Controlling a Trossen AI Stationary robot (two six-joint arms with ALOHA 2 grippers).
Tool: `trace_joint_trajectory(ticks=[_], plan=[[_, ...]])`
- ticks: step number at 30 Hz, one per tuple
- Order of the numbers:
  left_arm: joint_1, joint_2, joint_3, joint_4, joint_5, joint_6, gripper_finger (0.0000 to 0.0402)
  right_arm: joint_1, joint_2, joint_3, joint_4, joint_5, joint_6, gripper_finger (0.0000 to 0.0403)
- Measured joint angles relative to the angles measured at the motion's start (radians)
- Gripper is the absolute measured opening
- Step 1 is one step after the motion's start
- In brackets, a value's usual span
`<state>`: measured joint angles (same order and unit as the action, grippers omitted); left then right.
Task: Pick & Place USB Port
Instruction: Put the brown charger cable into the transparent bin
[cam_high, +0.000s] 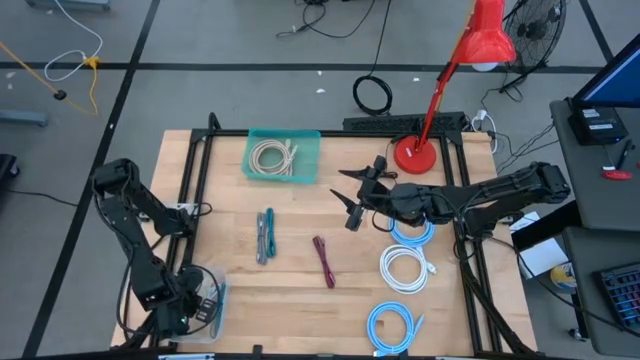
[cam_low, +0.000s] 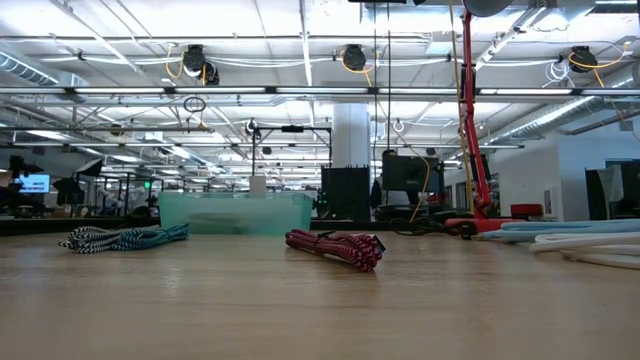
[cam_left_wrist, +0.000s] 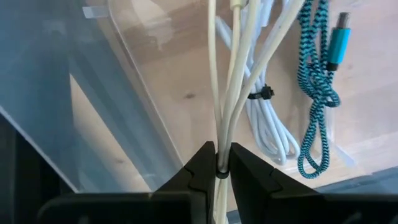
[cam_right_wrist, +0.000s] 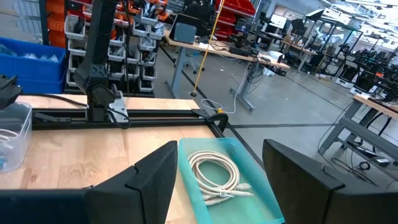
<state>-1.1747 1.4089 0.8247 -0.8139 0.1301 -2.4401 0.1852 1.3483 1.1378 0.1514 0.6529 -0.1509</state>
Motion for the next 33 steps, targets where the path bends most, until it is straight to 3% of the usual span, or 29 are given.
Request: trace_joint_trajectory(ticks=[5, 12, 18, 27, 33], plan=[[0.001, -0.006, -0.001, -0.001, -0.005, 0.001, 0.0045, 0.0, 0.0, 0.0, 0.002, 0.0, 0.0, 0.0226], [0.002, -0.01, -0.001, 0.049, -0.117, 0.062, 0.0049, 0.0, 0.0, 0.0, 0.002, 0.0, 0.0, 0.0226], [0.007, -0.012, 0.0, 0.062, -0.097, 0.07, 0.0019, 0.0, 0.0, 0.0, 0.002, 0.0, 0.0, 0.0226], [0.008, -0.013, 0.001, 0.093, -0.117, 0.12, 0.0042, 0.0, 0.0, 0.0, 0.002, 0.0, 0.0, 0.0226], [0.008, -0.013, 0.001, 0.087, -0.113, 0.113, 0.0029, 0.0, 0.0, 0.0, 0.002, 0.0, 0.0, 0.0226]])
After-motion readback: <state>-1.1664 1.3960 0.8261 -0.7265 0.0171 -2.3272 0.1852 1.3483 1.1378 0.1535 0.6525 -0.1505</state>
